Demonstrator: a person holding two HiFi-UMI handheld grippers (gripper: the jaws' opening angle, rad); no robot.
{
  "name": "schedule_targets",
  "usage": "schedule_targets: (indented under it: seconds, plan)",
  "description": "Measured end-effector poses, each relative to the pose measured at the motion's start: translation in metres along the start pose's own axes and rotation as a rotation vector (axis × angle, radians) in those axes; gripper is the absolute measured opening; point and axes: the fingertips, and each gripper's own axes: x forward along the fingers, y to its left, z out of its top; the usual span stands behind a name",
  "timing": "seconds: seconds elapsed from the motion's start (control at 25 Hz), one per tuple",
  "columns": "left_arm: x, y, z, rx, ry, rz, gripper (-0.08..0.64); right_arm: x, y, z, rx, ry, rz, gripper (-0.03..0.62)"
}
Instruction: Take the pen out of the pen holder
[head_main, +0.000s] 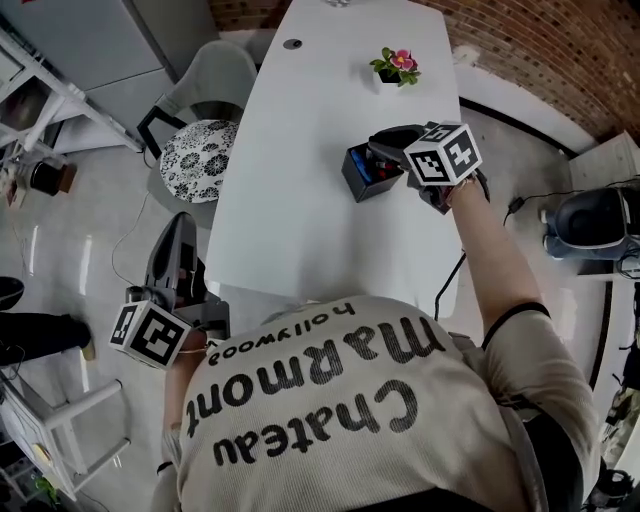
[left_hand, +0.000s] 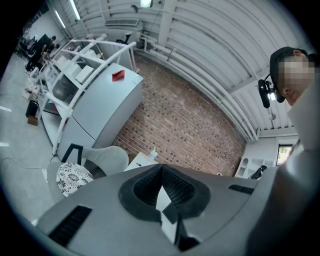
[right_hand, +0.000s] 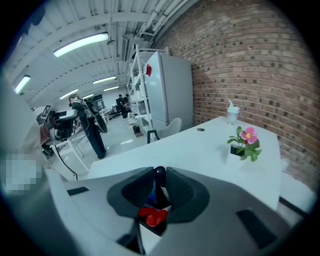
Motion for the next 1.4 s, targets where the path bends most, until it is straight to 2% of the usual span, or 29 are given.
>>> schedule_targets:
  seconds: [0.2,0.32,0.68,0.92,1.4]
  plan:
    - [0.002,0.000,0.000,-0.013,0.005,-0.041,0.002,-0.025,-0.012,0.006,0.197,-0.143,-0.125,0.080]
    - [0.005,-0.007,0.003,-0.006,0.012,-0.083,0.002,-0.043,-0.011,0.014,0.250,-0.217,-0.177,0.080]
    - [-0.008,-0.021,0.023,0.007,0.033,-0.180,0.001,-0.090,0.021,0.034,0.288,-0.341,-0.313,0.078]
    - [-0.027,-0.021,0.029,0.009,0.046,-0.222,0.000,-0.113,0.048,0.040,0.311,-0.400,-0.371,0.078]
    - [-0.079,-0.026,0.028,-0.006,0.071,-0.297,0.002,-0.139,0.138,0.037,0.289,-0.445,-0.398,0.078]
